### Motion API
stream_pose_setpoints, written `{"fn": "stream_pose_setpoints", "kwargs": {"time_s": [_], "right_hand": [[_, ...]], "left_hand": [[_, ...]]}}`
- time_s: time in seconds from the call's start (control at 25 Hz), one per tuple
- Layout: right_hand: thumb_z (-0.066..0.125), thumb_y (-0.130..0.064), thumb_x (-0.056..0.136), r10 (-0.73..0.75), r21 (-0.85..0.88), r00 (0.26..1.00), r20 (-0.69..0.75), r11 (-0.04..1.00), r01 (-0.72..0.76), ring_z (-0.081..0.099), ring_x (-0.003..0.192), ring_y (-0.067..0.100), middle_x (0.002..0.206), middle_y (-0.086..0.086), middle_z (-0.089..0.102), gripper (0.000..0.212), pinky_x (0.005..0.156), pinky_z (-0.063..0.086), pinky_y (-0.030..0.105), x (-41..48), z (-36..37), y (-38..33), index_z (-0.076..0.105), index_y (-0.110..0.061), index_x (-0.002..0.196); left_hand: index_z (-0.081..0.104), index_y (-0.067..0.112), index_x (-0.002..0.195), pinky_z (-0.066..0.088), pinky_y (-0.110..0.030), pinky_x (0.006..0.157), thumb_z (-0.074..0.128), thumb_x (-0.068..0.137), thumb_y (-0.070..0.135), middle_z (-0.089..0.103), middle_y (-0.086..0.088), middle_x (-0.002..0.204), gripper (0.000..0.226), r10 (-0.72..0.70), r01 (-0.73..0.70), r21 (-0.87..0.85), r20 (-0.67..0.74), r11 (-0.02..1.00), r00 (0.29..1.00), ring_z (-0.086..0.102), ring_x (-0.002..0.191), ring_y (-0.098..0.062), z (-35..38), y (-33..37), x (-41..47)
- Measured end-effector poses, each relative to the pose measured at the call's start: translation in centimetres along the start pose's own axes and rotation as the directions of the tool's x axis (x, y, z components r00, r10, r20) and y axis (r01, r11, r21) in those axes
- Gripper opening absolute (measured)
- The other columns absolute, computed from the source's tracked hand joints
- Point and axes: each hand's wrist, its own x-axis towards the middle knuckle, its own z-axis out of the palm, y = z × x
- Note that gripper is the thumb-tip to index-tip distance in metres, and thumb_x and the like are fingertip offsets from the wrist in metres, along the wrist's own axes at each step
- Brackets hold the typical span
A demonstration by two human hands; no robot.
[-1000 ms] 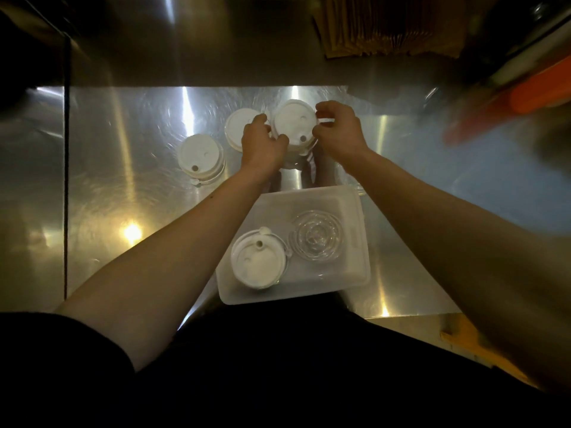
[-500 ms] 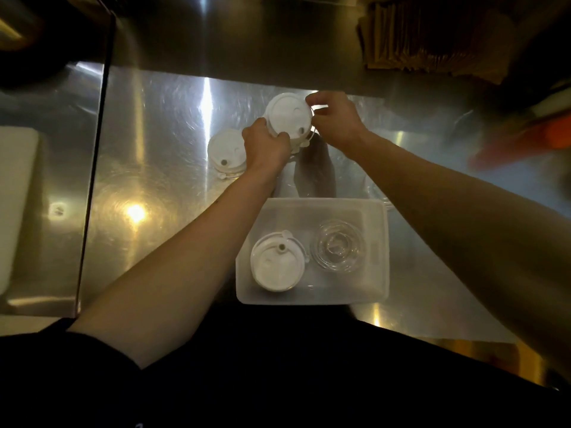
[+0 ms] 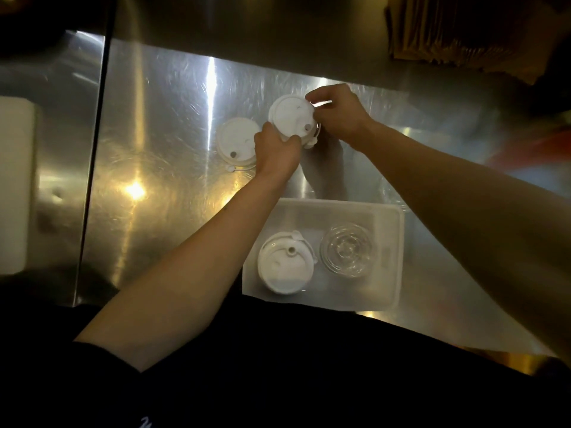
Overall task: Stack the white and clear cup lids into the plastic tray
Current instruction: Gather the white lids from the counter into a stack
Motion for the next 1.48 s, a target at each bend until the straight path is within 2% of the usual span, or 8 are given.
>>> {"fn": "stream_pose_setpoints", "kwargs": {"time_s": [0.12,0.32,0.48,0.76,1.0,1.32,1.4,1.48], "right_hand": [[0.059,-0.001,0.087,-0.01,-0.014,1.0,-0.01,1.0,0.01,0.062,0.117,0.024,0.13,0.008,0.064,0.033,0.1,0.053,0.035,0.3,0.1,0.2,0.067,-0.009,0.118],[0.063,-0.003,0.085,0.002,-0.048,1.0,-0.002,0.999,-0.002,0.063,0.114,0.025,0.124,0.013,0.065,0.034,0.091,0.055,0.033,0.2,0.0,0.0,0.064,-0.011,0.118],[0.07,-0.005,0.081,0.009,-0.048,1.0,-0.011,0.999,-0.01,0.065,0.11,0.023,0.122,0.011,0.065,0.035,0.089,0.058,0.033,0.1,0.2,0.0,0.065,-0.012,0.115],[0.075,-0.01,0.08,0.041,-0.035,0.999,-0.032,0.999,-0.042,0.062,0.098,0.019,0.119,0.012,0.066,0.038,0.07,0.049,0.015,-0.6,0.6,0.5,0.061,-0.01,0.115],[0.078,-0.011,0.078,0.094,-0.008,0.995,-0.021,0.996,-0.094,0.064,0.112,0.026,0.125,0.013,0.064,0.049,0.09,0.056,0.032,-1.0,0.7,0.9,0.055,-0.013,0.122],[0.077,-0.02,0.08,0.098,-0.059,0.994,-0.056,0.993,-0.102,0.062,0.115,0.024,0.13,0.011,0.062,0.053,0.093,0.051,0.028,-1.8,1.4,1.2,0.051,-0.01,0.126],[0.078,-0.019,0.079,0.124,-0.057,0.99,-0.068,0.99,-0.128,0.062,0.116,0.024,0.129,0.011,0.061,0.053,0.095,0.052,0.031,-1.8,1.4,1.4,0.053,-0.01,0.125],[0.08,-0.017,0.077,0.165,-0.017,0.984,-0.062,0.986,-0.167,0.063,0.113,0.025,0.126,0.011,0.062,0.053,0.092,0.055,0.033,-1.5,1.3,1.7,0.055,-0.009,0.123]], "left_hand": [[0.046,0.006,0.13,0.05,-0.035,0.086,0.057,0.08,0.02,0.054,-0.014,0.128,0.053,-0.032,0.032,-0.01,0.012,0.999,0.999,0.055,0.114,-0.029,0.1,-0.2,-0.1],[0.043,0.006,0.133,0.052,-0.04,0.092,0.057,0.081,0.019,0.051,-0.014,0.13,0.055,-0.021,0.021,-0.007,-0.002,1.0,1.0,0.054,0.115,-0.029,0.4,-0.4,-0.2],[0.041,0.005,0.136,0.051,-0.036,0.091,0.055,0.086,0.017,0.046,-0.015,0.135,0.054,-0.005,0.005,0.009,-0.024,1.0,1.0,0.052,0.116,-0.028,0.7,-0.2,-0.4],[0.04,0.006,0.138,0.052,-0.036,0.092,0.053,0.086,0.013,0.047,-0.016,0.137,0.054,-0.041,0.04,-0.039,-0.047,0.998,0.998,0.053,0.117,-0.029,1.0,0.0,-0.1],[0.044,0.009,0.134,0.053,-0.034,0.091,0.05,0.083,0.008,0.051,-0.014,0.133,0.052,-0.073,0.064,-0.147,-0.055,0.987,0.996,0.054,0.115,-0.028,1.3,-0.2,0.4],[0.029,0.016,0.148,0.045,-0.026,0.094,0.048,0.087,0.004,0.04,-0.014,0.146,0.065,-0.055,0.053,-0.043,-0.055,0.998,0.997,0.047,0.127,-0.028,1.5,0.2,0.6],[0.036,0.01,0.142,0.05,-0.029,0.093,0.048,0.087,0.005,0.044,-0.017,0.139,0.057,-0.084,0.083,-0.018,-0.063,0.996,0.994,0.051,0.122,-0.03,1.6,0.2,1.0],[0.046,0.004,0.129,0.053,-0.033,0.084,0.048,0.087,0.008,0.05,-0.018,0.13,0.043,-0.095,0.096,0.013,-0.073,0.995,0.993,0.056,0.112,-0.03,1.6,0.1,1.1]]}}
